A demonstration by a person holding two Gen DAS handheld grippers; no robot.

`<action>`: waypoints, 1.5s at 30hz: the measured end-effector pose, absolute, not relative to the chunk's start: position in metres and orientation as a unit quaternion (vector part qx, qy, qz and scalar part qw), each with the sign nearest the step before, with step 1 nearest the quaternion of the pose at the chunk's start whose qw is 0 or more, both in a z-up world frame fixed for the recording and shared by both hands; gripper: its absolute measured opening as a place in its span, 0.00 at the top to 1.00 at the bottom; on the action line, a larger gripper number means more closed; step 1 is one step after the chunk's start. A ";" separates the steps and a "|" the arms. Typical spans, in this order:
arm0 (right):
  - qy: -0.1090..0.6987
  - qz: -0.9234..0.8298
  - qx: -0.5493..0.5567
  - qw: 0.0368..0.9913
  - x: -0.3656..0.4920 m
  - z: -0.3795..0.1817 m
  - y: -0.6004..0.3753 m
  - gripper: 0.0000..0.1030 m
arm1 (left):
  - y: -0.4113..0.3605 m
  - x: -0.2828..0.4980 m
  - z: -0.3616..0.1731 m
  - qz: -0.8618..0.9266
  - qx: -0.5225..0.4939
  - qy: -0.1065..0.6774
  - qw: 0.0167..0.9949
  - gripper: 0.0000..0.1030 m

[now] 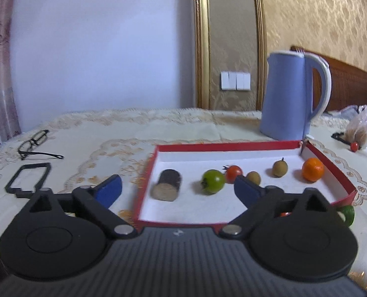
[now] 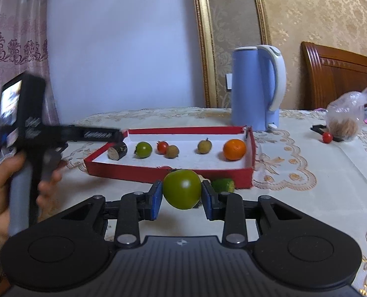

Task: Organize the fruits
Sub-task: 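Lower the green tomato into the tray and open the right gripper, then grasp the green lime on the cloth with the right gripper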

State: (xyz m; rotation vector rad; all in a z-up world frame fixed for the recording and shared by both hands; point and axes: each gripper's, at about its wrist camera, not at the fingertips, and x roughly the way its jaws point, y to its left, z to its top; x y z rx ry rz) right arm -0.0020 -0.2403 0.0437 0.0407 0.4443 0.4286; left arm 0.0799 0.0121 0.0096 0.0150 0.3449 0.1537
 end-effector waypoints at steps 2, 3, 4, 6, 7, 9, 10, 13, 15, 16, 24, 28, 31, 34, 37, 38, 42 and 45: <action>0.221 0.219 0.023 0.950 0.008 0.047 -0.235 0.68 | 0.016 0.071 0.008 0.077 0.012 0.154 0.985 0.00; 0.223 0.223 0.022 0.949 0.014 0.048 -0.231 0.68 | 0.017 0.070 0.008 0.076 0.012 0.148 0.986 0.00; 0.224 0.225 0.019 0.948 0.021 0.049 -0.227 0.68 | 0.018 0.068 0.007 0.075 0.011 0.141 0.987 0.00; 0.226 0.223 0.010 0.948 0.036 0.052 -0.218 0.68 | 0.020 0.067 0.006 0.069 0.007 0.135 0.988 0.00; 0.226 0.220 0.007 0.949 0.045 0.054 -0.213 0.68 | 0.021 0.067 0.004 0.065 0.001 0.132 0.989 0.00; 0.229 0.218 0.011 0.949 0.062 0.057 -0.207 0.68 | 0.023 0.068 0.001 0.062 -0.006 0.130 0.989 0.00; 0.231 0.217 0.015 0.949 0.071 0.058 -0.203 0.68 | 0.025 0.068 -0.002 0.060 -0.009 0.129 0.990 0.00; 0.240 0.205 0.022 0.949 0.101 0.058 -0.192 0.68 | 0.029 0.070 -0.007 0.063 -0.027 0.136 0.988 0.00; 0.250 0.190 0.023 0.949 0.122 0.055 -0.184 0.68 | 0.034 0.070 -0.006 0.057 -0.041 0.138 0.988 0.00; 0.256 0.185 0.023 0.949 0.132 0.052 -0.180 0.68 | 0.037 0.070 -0.007 0.055 -0.051 0.141 0.987 0.00; 0.291 0.129 0.004 0.948 0.192 0.037 -0.158 0.68 | 0.045 0.072 -0.009 0.042 -0.075 0.152 0.985 0.00; 0.307 0.113 -0.015 0.945 0.199 0.036 -0.154 0.36 | 0.042 0.071 -0.009 0.044 -0.068 0.151 0.985 0.00; 0.273 0.117 -0.014 0.955 0.176 0.048 -0.166 0.35 | 0.044 0.072 -0.010 0.044 -0.072 0.153 0.985 0.00; 0.231 0.115 -0.004 0.966 0.135 0.058 -0.197 0.35 | 0.046 0.072 -0.010 0.041 -0.078 0.157 0.984 0.00; 0.204 0.087 0.005 0.975 0.089 0.058 -0.236 0.35 | 0.045 0.073 -0.010 0.042 -0.080 0.159 0.983 0.00; 0.202 0.079 0.007 0.976 0.078 0.056 -0.245 0.35 | 0.045 0.073 -0.010 0.044 -0.079 0.159 0.983 0.00; 0.225 0.073 -0.031 0.971 0.047 0.035 -0.260 0.35 | 0.045 0.074 -0.010 0.047 -0.078 0.162 0.983 0.00; 0.239 0.066 -0.065 0.967 0.046 0.025 -0.254 0.35 | 0.046 0.075 -0.011 0.049 -0.079 0.163 0.982 0.00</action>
